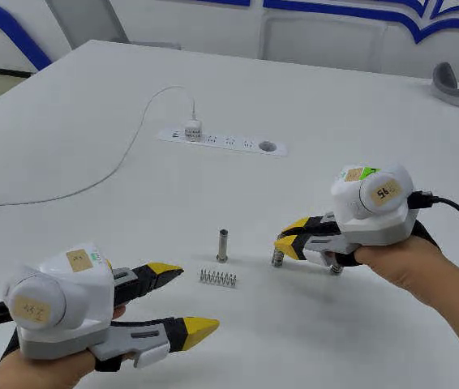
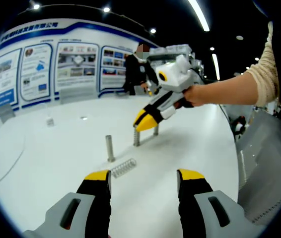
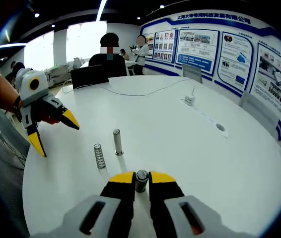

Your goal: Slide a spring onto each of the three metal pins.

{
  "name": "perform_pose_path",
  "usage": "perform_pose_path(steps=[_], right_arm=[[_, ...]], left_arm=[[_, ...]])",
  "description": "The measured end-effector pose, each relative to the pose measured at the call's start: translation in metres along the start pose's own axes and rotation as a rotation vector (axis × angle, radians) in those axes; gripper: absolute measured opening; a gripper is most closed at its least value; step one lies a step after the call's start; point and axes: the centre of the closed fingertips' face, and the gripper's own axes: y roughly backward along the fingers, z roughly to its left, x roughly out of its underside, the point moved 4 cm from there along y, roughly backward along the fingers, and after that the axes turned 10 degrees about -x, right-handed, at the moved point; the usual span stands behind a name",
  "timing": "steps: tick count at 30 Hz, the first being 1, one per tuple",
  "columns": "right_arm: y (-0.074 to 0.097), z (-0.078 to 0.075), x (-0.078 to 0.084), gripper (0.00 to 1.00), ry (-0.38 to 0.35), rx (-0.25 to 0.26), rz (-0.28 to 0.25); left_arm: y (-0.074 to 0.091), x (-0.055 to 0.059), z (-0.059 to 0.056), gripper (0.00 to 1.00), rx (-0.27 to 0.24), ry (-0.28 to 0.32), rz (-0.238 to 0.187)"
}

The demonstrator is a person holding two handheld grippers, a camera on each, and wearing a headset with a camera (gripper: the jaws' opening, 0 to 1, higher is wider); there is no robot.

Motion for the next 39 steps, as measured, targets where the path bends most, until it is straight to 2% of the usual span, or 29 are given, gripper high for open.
perform_pose_path(steps=[9, 22, 30, 39], right_arm=[[-0.002, 0.001, 0.002, 0.16, -0.004, -0.001, 0.003], [0.007, 0.007, 0.004, 0.2, -0.002, 0.022, -0.016], [0.012, 0.016, 0.012, 0.2, -0.012, 0.019, -0.016], [0.009, 0.03, 0.012, 0.2, -0.01, -0.005, -0.024]], left_arm=[[0.0, 0.0, 0.0, 0.54, -0.001, -0.001, -0.002], [0.0, -0.002, 0.002, 0.54, -0.003, -0.005, -0.008], [-0.001, -0.004, 0.001, 0.54, -0.001, -0.008, -0.012], [-0.001, -0.005, 0.001, 0.54, -0.001, -0.013, -0.013]])
